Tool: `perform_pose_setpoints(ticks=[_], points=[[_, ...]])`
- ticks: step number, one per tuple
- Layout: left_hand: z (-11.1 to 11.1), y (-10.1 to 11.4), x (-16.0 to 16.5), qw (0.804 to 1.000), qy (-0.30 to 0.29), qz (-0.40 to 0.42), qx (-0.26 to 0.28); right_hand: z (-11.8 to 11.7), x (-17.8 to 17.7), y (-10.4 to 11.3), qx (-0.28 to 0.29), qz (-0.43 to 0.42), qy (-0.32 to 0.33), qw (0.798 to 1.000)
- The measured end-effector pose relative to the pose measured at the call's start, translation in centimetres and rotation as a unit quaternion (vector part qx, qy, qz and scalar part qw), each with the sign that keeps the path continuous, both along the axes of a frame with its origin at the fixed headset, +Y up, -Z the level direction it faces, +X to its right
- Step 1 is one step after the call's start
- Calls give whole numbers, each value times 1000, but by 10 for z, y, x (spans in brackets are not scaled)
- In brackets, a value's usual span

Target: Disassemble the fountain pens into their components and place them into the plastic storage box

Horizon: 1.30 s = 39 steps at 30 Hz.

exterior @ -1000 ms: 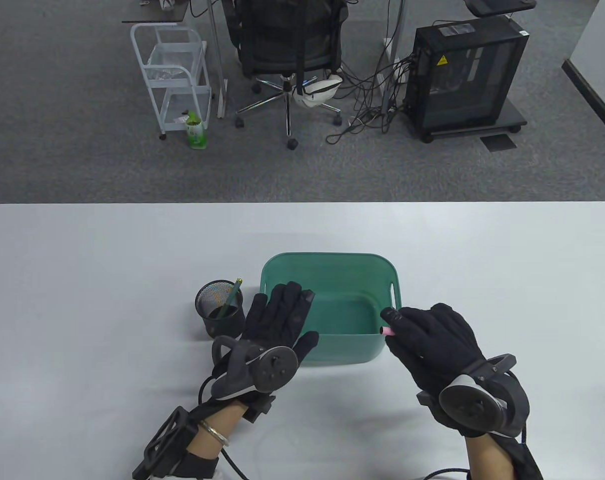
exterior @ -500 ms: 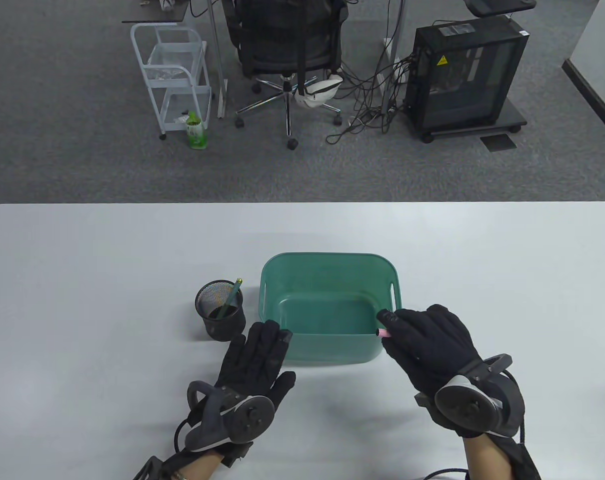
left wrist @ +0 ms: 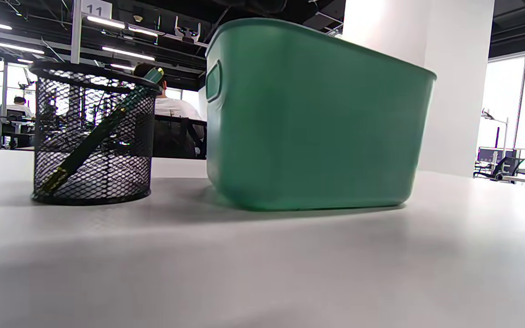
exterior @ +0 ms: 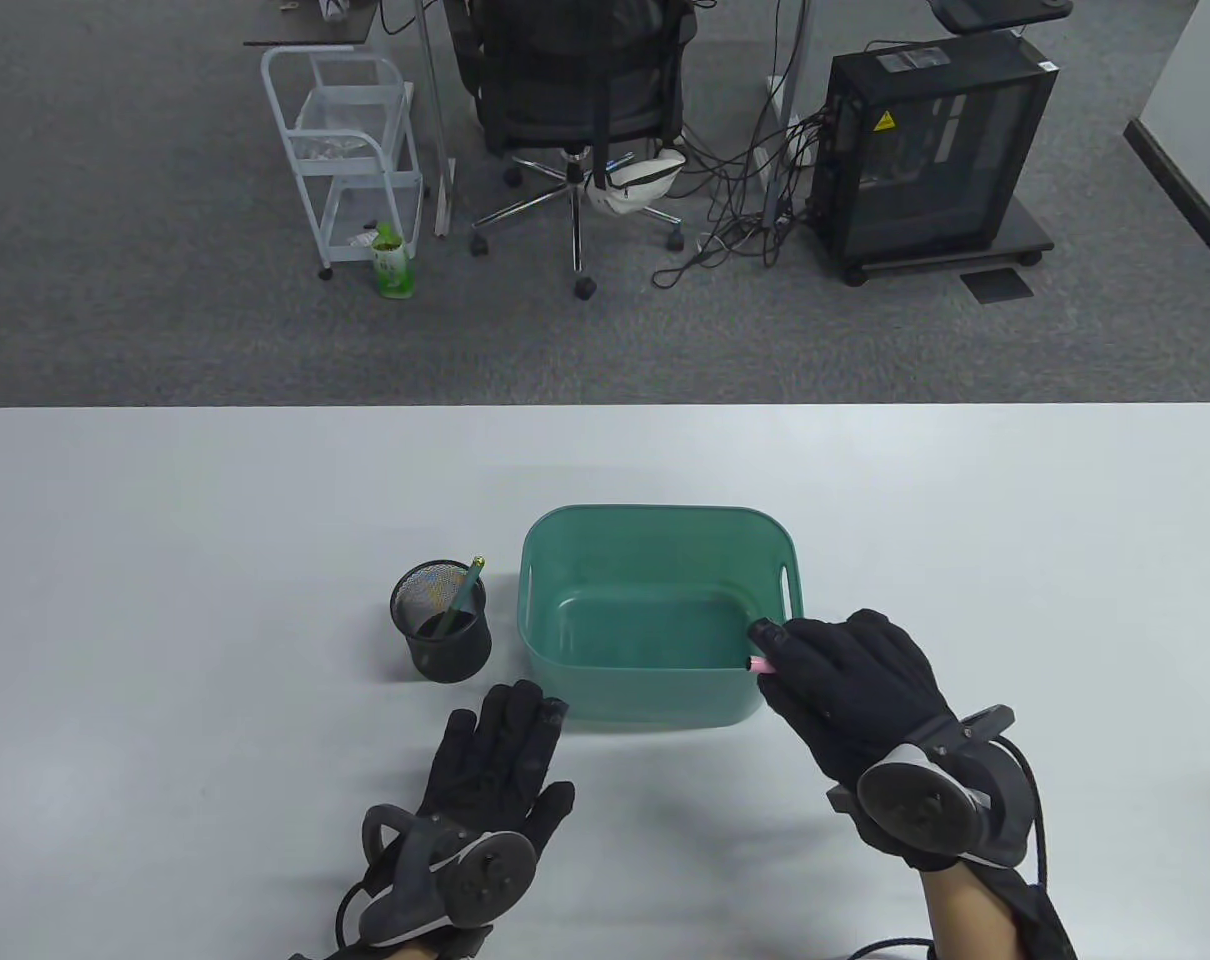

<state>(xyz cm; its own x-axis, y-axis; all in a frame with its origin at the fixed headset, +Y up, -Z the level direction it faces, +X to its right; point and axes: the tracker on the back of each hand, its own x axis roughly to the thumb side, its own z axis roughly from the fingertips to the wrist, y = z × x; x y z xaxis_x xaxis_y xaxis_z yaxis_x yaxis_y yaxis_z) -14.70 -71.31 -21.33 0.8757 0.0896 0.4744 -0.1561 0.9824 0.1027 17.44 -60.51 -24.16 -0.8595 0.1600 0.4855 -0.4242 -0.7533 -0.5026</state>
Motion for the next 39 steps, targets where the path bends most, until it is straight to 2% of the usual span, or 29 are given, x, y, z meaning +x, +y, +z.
perform_pose_setpoints(ticks=[7,18,27,39], points=[[-1,-8,-1,1000,-4,-16,-12,-6,-2,-7,-14,15,-7,1000],[-2,-7,-4,1000,-5,-11,-9,-13,-9,-17,-38,32,-4,999],[-2,-7,-4,1000,-4,-13,-11,-23,-22,-27,-79,34,17,996],[1,-5,-5,1000,-16,-2,-2,-76,-57,-18,-125,81,-1,989]])
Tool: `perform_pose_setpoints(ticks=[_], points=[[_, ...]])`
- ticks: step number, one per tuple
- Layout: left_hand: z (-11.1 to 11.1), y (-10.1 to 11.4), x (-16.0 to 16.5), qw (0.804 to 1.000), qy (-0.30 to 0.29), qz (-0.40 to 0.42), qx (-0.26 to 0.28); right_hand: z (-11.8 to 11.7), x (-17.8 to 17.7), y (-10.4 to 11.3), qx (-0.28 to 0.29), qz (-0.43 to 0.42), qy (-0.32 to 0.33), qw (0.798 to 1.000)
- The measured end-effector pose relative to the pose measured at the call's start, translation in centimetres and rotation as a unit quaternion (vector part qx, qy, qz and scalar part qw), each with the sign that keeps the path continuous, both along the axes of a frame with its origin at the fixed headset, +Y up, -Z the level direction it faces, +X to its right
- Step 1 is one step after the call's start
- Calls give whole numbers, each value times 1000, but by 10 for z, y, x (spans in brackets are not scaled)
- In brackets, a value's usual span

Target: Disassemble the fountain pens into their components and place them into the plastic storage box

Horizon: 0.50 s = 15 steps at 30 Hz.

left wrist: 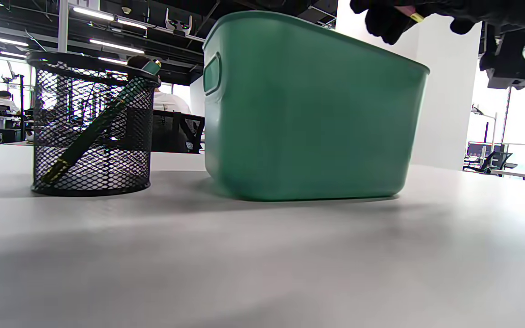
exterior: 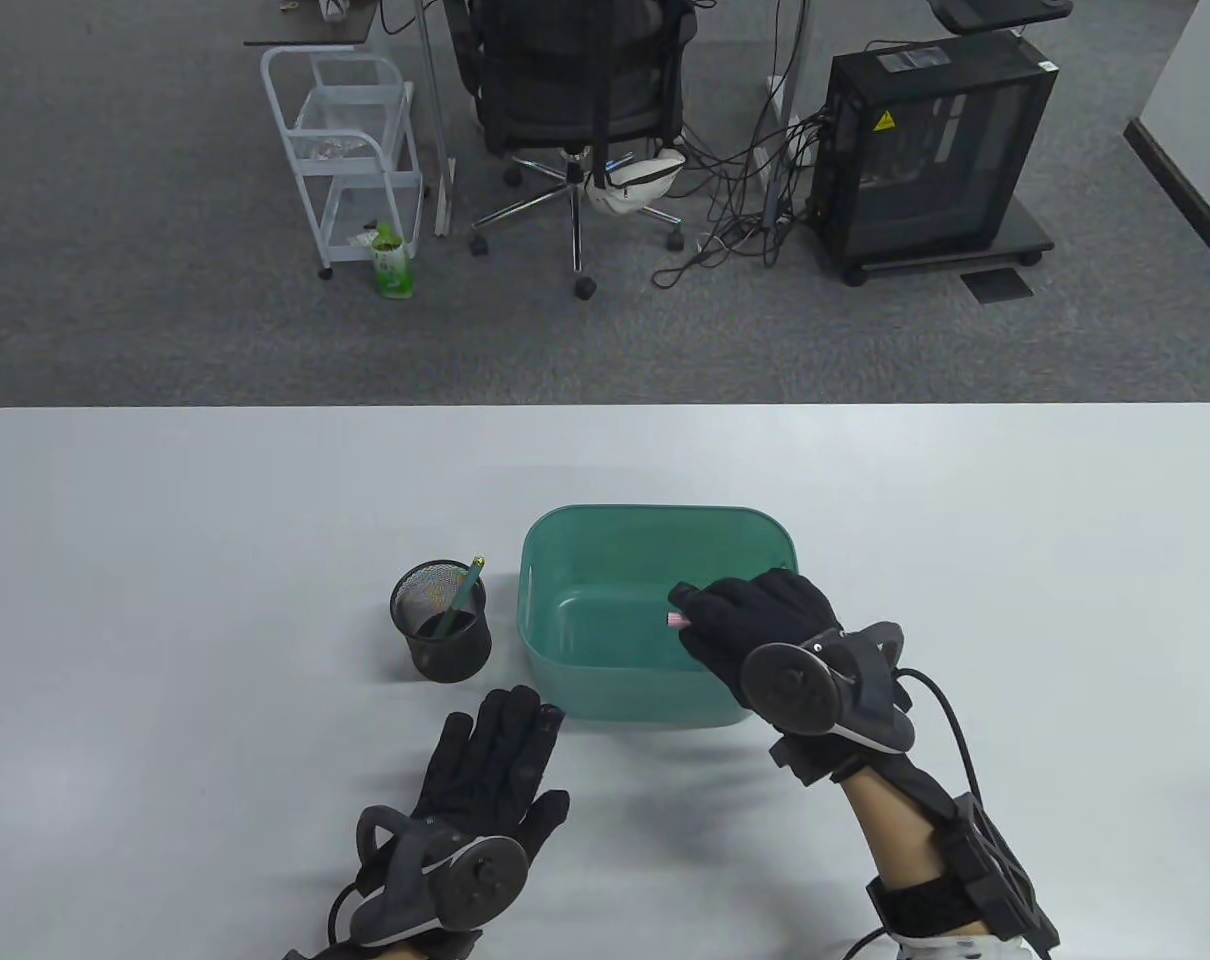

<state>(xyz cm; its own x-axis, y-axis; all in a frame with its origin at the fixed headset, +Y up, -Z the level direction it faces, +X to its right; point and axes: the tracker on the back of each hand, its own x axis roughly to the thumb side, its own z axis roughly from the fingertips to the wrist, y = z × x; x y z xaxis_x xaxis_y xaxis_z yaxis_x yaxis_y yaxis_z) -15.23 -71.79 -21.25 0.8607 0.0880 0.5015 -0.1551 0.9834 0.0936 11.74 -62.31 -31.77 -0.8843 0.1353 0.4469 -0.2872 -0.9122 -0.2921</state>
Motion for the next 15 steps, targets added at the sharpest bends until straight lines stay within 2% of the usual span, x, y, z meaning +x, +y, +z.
perform_pose_setpoints(ticks=[6,15], points=[[1,0,-1,1000,-2,5,5,-19,-15,-6,-34,13,-6,999],[1,1,-2,1000,-4,10,6,-26,-25,-18,-61,33,-4,998]])
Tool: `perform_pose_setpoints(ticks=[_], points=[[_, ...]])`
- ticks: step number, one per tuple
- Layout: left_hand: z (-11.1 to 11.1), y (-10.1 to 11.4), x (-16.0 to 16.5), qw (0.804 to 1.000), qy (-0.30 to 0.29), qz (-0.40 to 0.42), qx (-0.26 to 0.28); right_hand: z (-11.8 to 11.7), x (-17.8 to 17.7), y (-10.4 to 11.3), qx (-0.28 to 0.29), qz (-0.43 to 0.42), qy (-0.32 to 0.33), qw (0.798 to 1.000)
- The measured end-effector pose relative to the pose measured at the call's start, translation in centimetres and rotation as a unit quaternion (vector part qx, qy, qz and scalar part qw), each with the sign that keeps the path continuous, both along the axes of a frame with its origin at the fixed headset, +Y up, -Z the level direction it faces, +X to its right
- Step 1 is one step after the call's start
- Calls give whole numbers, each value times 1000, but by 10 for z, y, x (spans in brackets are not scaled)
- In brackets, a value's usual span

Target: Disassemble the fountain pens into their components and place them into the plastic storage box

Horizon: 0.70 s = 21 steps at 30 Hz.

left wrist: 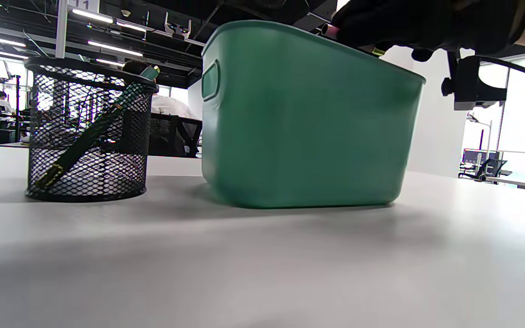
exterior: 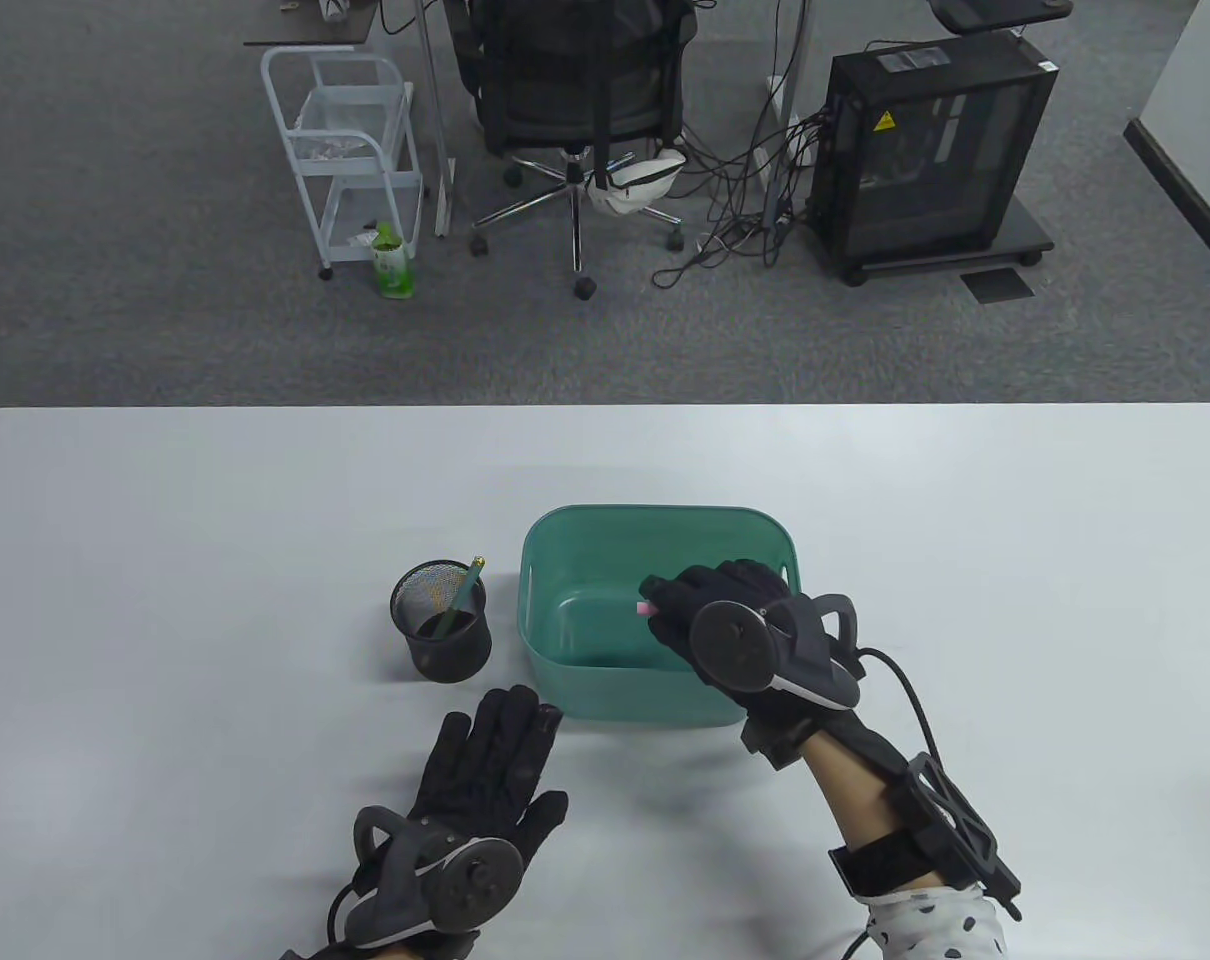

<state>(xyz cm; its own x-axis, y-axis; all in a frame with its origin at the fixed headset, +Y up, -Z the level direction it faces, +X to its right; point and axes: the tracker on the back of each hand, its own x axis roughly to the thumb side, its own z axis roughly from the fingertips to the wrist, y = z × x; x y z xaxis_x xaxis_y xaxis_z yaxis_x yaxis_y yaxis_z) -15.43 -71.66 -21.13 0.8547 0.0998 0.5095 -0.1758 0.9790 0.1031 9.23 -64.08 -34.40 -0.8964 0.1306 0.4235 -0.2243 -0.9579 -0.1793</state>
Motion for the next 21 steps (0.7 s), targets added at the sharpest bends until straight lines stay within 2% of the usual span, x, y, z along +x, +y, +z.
perform_pose_setpoints(ticks=[21], points=[[-1,1,-1,1000,2,-4,-7,0,-1,-5,-4,36,-4,999]])
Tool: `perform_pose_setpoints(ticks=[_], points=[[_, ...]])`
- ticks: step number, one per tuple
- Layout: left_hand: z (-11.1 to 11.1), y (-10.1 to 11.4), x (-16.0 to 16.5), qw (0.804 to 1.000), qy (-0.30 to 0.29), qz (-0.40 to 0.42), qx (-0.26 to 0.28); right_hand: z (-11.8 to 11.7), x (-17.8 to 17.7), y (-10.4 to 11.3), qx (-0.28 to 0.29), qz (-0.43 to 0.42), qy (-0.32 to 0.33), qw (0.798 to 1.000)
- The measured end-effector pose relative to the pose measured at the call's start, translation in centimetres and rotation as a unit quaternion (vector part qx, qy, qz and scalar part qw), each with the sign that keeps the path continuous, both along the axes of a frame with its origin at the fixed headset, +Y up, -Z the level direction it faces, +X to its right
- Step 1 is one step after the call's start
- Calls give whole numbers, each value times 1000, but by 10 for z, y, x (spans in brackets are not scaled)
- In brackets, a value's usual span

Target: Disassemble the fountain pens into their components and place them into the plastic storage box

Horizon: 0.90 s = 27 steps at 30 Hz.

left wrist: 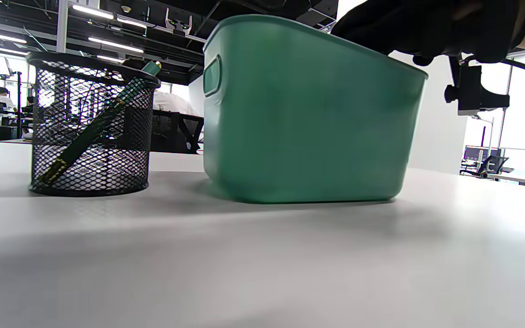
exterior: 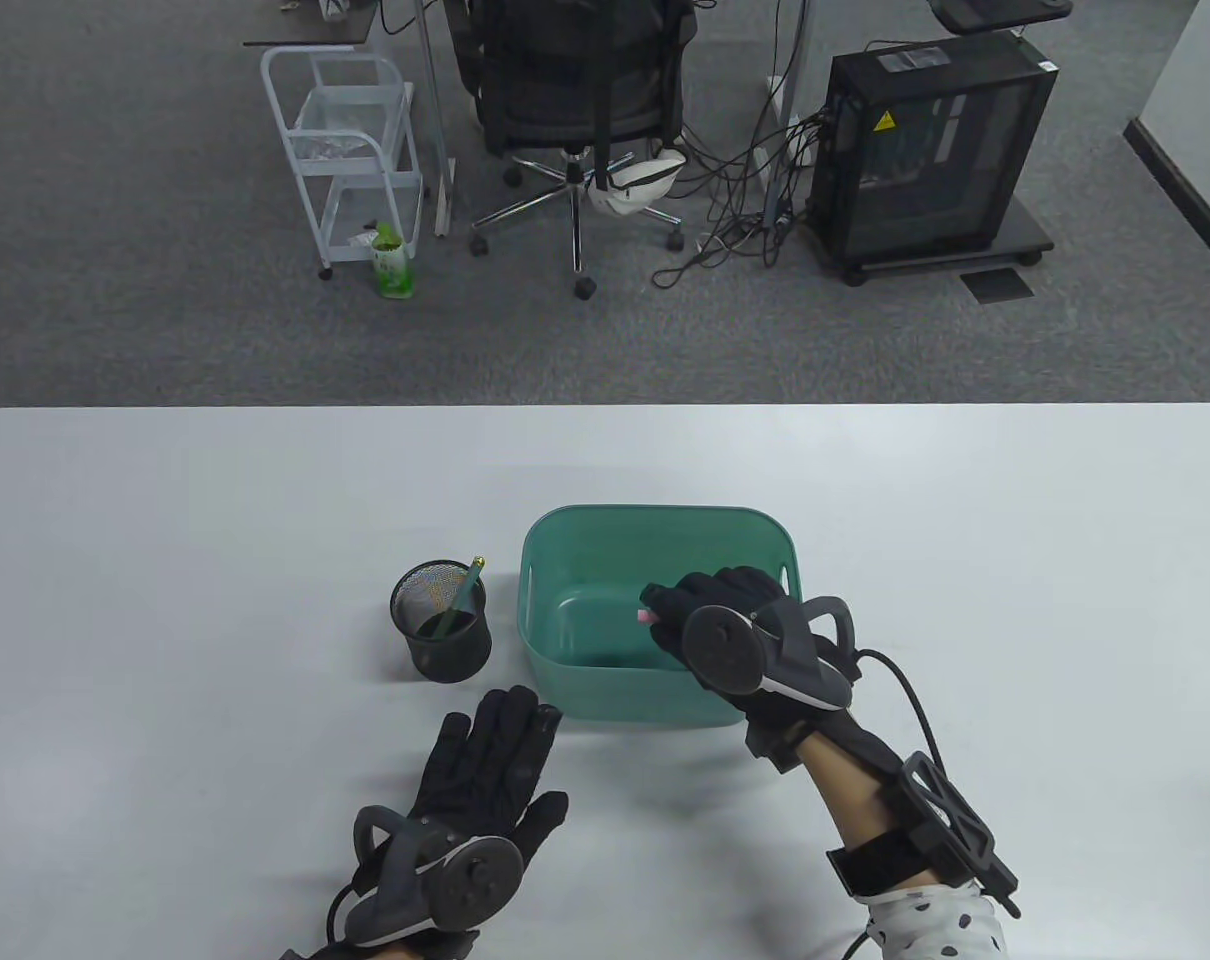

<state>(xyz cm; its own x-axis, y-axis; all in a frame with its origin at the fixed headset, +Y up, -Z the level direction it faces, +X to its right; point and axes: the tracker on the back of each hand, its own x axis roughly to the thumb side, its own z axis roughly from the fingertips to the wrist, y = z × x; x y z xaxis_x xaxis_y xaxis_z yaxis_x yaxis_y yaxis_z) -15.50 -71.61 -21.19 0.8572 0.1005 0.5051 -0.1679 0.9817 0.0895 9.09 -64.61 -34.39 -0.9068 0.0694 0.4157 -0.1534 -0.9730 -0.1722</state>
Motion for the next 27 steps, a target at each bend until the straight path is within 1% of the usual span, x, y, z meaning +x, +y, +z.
perform_pose_setpoints(ticks=[5,15,22,27], points=[[0,0,0,1000,-1,-2,-1,0,1,0,4,-2,1,1000],[-1,0,1,1000,0,-1,-3,10,8,2,28,-13,1,1000],[-1,0,1,1000,1,-2,-4,25,20,6,32,-26,-5,999],[-2,0,1,1000,1,-3,-6,44,31,6,42,-30,-3,999]])
